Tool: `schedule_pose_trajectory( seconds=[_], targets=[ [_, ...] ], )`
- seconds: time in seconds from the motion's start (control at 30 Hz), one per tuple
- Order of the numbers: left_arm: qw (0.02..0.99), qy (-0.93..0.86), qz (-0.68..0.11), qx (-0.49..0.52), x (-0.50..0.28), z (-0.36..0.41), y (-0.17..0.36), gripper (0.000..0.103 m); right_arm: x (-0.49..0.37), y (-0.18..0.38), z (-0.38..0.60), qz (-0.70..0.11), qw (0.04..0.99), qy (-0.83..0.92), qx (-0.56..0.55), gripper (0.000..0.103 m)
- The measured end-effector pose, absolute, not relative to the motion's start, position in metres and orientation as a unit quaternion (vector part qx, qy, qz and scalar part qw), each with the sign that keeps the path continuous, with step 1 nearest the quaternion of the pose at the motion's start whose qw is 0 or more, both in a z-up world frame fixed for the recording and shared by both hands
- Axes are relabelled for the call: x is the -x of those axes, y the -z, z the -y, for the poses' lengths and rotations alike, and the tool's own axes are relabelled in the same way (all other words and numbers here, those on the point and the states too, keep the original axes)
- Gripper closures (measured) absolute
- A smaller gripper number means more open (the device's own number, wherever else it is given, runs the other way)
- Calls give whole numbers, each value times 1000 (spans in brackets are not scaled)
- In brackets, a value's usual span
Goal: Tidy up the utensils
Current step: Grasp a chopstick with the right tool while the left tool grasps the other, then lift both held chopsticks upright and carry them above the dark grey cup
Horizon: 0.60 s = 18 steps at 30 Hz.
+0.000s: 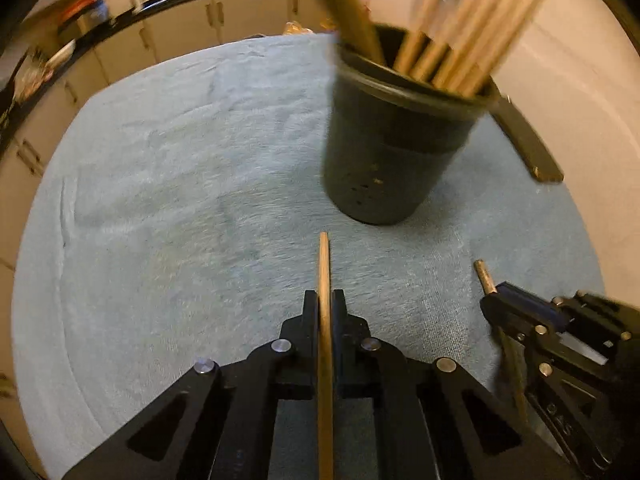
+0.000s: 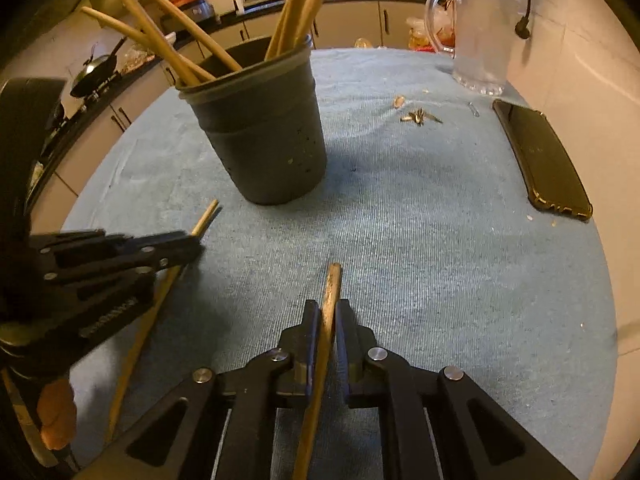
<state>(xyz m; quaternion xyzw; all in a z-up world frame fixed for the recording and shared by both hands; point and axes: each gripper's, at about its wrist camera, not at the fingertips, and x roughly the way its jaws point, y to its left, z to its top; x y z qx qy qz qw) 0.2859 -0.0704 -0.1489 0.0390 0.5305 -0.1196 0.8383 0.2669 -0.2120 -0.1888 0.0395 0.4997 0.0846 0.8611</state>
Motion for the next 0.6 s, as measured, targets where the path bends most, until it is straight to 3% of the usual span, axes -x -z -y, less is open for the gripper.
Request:
schedule_pose_trajectory(
  seconds=[0.4, 0.6],
  targets=[
    [901, 124, -413, 54, -206, -2, 25, 97, -193, 87, 227, -350, 927, -72, -112, 95],
    [913, 118, -385, 60, -165, -17, 13, 97, -153, 60, 218, -302, 944, -76, -110, 95]
  ],
)
